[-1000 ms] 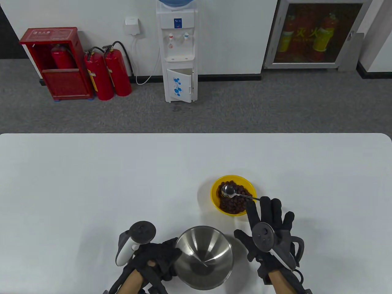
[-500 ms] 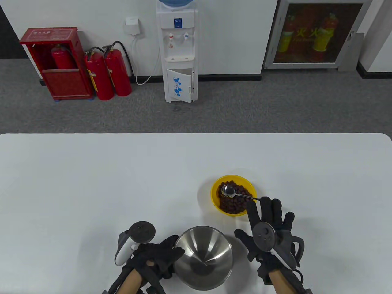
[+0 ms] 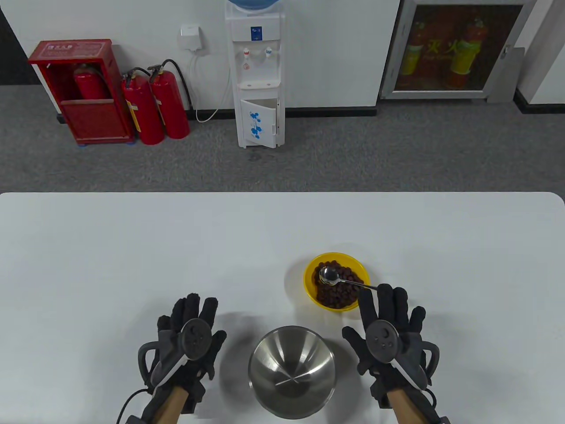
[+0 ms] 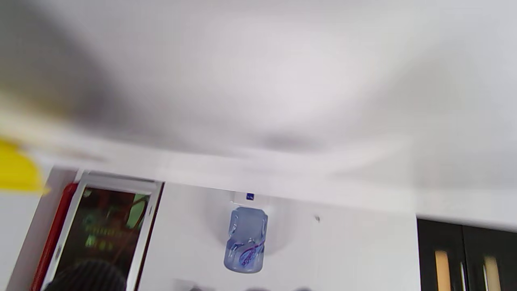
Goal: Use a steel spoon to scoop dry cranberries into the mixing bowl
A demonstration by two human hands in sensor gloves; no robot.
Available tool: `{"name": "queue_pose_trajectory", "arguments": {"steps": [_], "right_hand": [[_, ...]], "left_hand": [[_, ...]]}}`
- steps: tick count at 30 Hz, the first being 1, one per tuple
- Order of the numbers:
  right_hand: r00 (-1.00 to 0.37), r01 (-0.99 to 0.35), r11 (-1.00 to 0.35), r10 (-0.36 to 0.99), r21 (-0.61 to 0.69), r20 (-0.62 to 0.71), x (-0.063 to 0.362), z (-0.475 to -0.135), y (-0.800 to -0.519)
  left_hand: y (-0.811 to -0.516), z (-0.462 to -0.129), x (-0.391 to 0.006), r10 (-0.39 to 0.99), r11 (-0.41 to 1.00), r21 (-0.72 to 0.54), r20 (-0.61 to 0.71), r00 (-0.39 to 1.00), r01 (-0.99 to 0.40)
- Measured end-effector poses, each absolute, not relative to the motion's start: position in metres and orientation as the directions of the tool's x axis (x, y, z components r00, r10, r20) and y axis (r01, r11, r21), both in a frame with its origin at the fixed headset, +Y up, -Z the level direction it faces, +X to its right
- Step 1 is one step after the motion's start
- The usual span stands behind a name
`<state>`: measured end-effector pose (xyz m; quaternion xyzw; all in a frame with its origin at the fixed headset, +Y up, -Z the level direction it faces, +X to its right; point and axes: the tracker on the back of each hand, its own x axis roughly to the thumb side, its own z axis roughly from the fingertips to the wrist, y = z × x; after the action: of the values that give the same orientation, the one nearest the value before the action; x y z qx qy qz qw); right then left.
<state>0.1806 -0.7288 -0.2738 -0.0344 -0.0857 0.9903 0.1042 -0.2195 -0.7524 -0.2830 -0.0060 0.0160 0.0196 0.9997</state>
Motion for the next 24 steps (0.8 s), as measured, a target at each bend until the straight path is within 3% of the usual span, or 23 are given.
{"name": "queue_pose_trajectory", "arguments": {"steps": [4,13,17,24], "right_hand": [[-0.971,-0.213,-0.957,0.231,-0.199,-0.069,0.184,-0.274,-0.73],[-0.938,-0.286,-0.922,0.325,-0.26,-0.121,0.198,-0.278,-0.729],[-0.834,-0.423,-0.839,0.508,-0.342,-0.215,0.221,-0.3,-0.729],[-0.728,-0.497,-0.811,0.584,-0.31,-0.36,0.245,-0.334,-0.756]], "left_hand": [[-0.758,-0.285,-0.218,-0.094,0.995,-0.027,-0.046,0.995,0.093],[-0.763,-0.285,-0.216,-0.028,0.998,-0.061,-0.034,0.999,0.026],[-0.762,-0.285,-0.215,-0.01,0.997,-0.072,-0.029,1.0,0.008],[-0.764,-0.285,-0.216,0.033,0.996,-0.084,-0.03,0.999,-0.036]]}}
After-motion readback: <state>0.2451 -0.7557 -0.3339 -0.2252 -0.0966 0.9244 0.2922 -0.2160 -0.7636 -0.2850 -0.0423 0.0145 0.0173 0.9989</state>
